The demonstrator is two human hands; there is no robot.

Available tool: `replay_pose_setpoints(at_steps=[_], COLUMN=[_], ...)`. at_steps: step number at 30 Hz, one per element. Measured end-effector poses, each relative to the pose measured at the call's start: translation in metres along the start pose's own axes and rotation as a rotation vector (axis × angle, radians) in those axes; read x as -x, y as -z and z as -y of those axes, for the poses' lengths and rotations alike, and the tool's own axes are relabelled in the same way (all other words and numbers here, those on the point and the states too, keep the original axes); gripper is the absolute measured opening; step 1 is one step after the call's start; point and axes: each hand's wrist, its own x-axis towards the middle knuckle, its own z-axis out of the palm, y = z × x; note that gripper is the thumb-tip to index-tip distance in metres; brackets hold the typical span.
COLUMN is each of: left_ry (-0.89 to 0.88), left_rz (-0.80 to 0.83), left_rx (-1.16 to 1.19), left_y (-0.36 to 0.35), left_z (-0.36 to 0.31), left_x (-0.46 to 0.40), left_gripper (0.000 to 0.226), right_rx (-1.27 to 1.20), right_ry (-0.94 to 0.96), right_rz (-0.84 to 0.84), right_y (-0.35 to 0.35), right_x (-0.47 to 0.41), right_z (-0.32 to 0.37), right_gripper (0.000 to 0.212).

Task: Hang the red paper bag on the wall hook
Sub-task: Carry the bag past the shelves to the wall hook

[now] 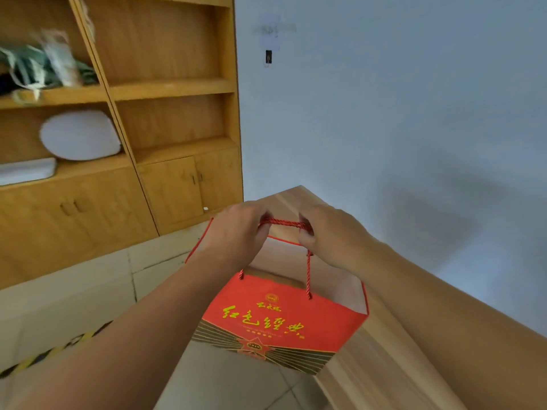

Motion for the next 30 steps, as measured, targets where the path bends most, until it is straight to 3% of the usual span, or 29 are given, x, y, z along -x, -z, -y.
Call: replay_pose_setpoints(at_steps=[6, 18, 30], left_ry=[0.095, 0.18, 0.286], left_rz=[-0.033, -0.092, -0.129], left_rx=[-0.06, -0.187, -0.211], left_y=[0.026, 0.053, 0.058], left_z=[0.028, 0.079, 0.236], left_x=[0.017, 0.009, -0.029], left_gripper=[0.011, 0.011, 0.011], right_rx=[-0.066, -0.068, -0.098], right_ry=[0.04, 0.126, 0.244], right_rz=[0.073, 0.04, 0.048], right_y=[-0.019, -0.03, -0.116], right_x=[-0.032, -0.09, -0.239], right_z=[0.025, 0.059, 0.113], right_gripper=[0.017, 0.015, 0.013])
